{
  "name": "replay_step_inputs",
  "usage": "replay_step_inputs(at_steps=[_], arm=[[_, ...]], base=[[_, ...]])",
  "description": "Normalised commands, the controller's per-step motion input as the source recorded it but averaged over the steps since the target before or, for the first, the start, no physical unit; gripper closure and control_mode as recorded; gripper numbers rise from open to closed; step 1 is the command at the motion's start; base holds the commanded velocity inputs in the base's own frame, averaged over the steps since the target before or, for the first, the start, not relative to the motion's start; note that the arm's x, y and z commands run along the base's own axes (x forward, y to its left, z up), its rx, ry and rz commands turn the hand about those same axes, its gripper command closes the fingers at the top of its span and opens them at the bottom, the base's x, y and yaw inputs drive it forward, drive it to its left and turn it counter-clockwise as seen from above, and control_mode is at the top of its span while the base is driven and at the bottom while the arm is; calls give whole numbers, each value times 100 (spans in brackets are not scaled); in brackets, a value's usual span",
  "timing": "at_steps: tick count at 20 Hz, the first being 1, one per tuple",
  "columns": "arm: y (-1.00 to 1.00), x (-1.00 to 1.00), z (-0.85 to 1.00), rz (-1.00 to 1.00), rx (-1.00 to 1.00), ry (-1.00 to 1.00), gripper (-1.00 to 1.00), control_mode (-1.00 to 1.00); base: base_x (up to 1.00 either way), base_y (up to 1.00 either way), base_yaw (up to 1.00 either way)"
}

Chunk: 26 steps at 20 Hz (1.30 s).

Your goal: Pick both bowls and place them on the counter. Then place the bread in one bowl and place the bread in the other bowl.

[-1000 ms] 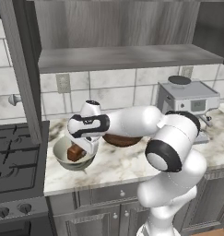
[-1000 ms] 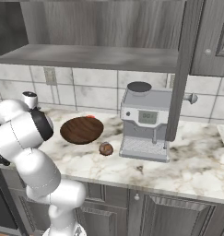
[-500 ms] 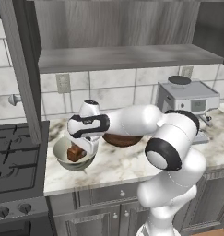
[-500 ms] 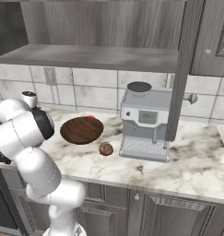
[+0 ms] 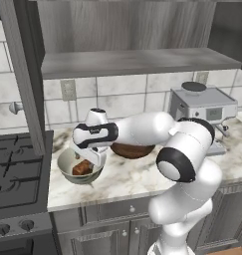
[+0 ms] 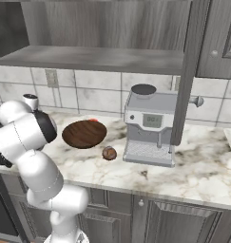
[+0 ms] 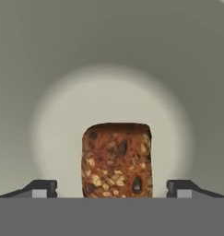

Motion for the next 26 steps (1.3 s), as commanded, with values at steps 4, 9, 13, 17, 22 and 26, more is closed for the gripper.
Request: replay_step_inputs(at_steps=[4, 9, 13, 17, 22, 26], arm=[[-3, 0, 3, 0, 0, 1, -100, -100], [-5, 0, 20, 0, 0, 0, -100, -100], [-13, -3, 34, 0, 0, 0, -100, -100], [-18, -16, 32, 0, 0, -1, -100, -100], [-25, -25, 23, 1, 0, 0, -100, -100], [-34, -31, 18, 2, 0, 0, -100, -100]], base=[[0, 0, 0], [0, 0, 0], [0, 0, 0], [0, 0, 0], [0, 0, 0], [0, 0, 0]])
